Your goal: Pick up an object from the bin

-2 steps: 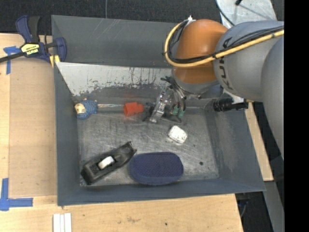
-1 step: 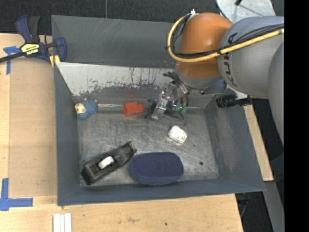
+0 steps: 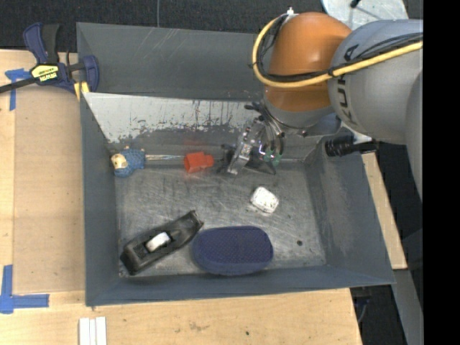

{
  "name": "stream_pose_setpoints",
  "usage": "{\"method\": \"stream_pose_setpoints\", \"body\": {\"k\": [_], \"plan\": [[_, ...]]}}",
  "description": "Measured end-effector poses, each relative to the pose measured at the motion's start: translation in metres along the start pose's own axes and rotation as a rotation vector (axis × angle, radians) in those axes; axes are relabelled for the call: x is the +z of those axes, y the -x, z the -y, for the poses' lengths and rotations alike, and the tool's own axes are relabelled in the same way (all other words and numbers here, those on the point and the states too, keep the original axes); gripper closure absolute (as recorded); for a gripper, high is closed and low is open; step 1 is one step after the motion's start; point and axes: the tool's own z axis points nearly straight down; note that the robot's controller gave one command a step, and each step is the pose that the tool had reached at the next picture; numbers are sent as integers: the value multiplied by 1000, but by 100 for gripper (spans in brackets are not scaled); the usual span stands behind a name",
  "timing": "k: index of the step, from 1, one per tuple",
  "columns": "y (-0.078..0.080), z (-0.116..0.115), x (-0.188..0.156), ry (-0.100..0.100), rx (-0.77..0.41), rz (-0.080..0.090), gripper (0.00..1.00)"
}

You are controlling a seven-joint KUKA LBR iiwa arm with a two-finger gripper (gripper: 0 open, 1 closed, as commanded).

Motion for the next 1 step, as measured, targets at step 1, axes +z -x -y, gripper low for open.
{"method": "stream_pose_setpoints", "body": {"k": [1], "plan": [[1,0,-2,0,-2,0,100]]}}
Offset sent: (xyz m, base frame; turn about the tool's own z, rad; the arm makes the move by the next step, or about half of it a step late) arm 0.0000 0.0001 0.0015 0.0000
